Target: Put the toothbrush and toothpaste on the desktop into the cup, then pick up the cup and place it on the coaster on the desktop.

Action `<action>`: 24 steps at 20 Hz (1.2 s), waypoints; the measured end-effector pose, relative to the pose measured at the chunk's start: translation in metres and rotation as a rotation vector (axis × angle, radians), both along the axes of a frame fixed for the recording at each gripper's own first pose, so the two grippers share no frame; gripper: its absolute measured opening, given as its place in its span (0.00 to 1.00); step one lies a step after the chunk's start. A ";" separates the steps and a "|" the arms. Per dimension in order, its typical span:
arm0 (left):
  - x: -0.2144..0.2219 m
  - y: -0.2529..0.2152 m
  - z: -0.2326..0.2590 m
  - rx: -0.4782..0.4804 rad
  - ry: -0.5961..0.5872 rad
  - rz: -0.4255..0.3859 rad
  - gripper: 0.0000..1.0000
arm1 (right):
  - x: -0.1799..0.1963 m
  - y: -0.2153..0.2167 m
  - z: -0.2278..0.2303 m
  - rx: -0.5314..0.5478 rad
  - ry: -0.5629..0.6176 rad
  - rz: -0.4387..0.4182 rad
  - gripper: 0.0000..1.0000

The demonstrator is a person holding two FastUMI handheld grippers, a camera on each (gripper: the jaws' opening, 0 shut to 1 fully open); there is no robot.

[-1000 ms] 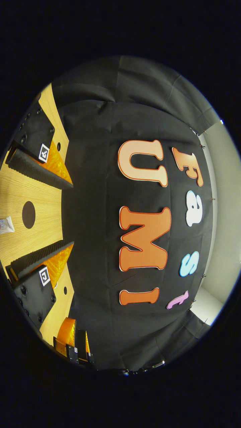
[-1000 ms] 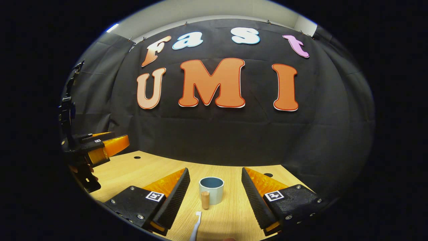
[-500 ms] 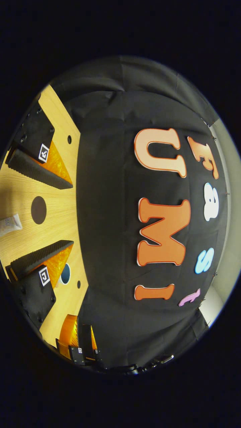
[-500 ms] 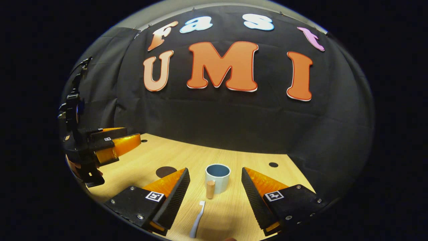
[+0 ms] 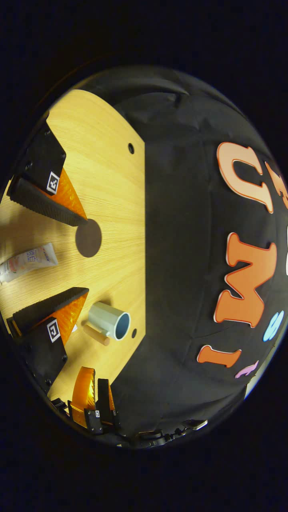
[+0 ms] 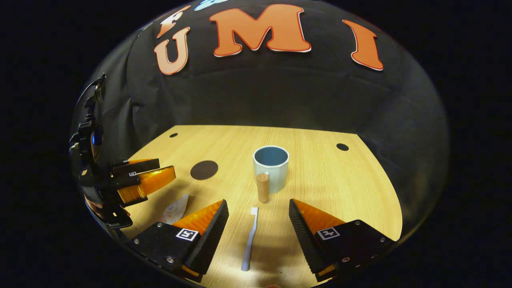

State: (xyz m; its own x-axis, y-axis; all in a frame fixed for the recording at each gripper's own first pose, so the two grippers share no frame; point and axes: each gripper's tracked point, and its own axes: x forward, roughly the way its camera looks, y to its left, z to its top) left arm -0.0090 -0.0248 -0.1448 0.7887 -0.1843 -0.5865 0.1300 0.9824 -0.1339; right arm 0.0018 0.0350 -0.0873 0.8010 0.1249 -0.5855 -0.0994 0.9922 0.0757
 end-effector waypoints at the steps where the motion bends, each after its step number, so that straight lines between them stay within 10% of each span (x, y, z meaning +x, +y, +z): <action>1: -0.003 0.000 -0.002 0.002 0.037 -0.005 0.97 | -0.001 0.001 -0.005 -0.018 0.038 0.010 0.92; 17: -0.039 -0.025 -0.038 0.025 0.458 -0.061 0.95 | -0.012 0.032 -0.033 -0.094 0.333 0.094 0.78; 24: -0.013 -0.029 -0.025 0.040 0.505 -0.056 0.80 | -0.017 0.026 -0.042 -0.095 0.436 0.064 0.51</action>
State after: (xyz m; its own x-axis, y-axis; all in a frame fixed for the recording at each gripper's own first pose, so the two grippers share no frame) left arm -0.0218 -0.0540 -0.1695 0.3945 -0.1875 -0.8996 0.1111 0.9815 -0.1559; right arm -0.0154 0.0607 -0.1298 0.4693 0.0957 -0.8778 -0.1403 0.9896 0.0328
